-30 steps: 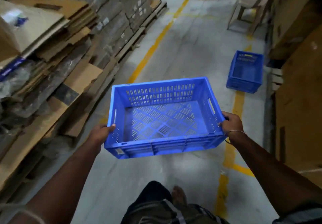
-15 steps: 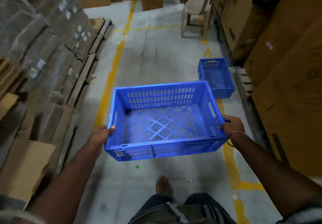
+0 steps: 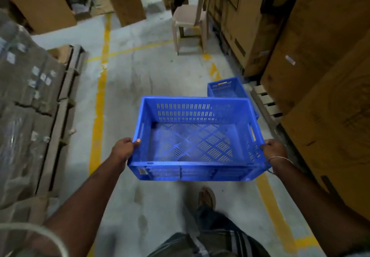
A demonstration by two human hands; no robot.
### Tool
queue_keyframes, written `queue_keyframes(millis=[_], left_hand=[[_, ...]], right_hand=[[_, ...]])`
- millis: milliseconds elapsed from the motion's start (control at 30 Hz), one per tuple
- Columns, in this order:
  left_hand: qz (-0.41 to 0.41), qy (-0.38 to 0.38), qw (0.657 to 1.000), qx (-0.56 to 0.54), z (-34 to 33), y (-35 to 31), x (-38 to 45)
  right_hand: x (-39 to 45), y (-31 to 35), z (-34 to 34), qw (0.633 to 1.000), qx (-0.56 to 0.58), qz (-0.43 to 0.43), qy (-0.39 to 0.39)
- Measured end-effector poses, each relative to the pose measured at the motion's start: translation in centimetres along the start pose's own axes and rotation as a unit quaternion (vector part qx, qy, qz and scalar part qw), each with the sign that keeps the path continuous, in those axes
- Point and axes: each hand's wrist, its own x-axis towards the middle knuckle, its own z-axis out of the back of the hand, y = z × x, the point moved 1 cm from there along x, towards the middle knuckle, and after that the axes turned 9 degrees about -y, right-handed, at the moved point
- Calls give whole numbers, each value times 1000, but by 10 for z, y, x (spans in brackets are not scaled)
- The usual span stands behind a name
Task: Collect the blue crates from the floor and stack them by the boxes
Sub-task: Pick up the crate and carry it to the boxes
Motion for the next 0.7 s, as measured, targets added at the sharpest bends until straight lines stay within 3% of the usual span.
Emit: queue_keyframes(millis=[400, 700], left_hand=[[-53, 45, 996, 47, -75, -183, 214], [-110, 169, 973, 116, -160, -299, 407]], right_hand=[[163, 130, -57, 998, -8, -49, -28], [212, 187, -110, 985, -5, -153, -80]])
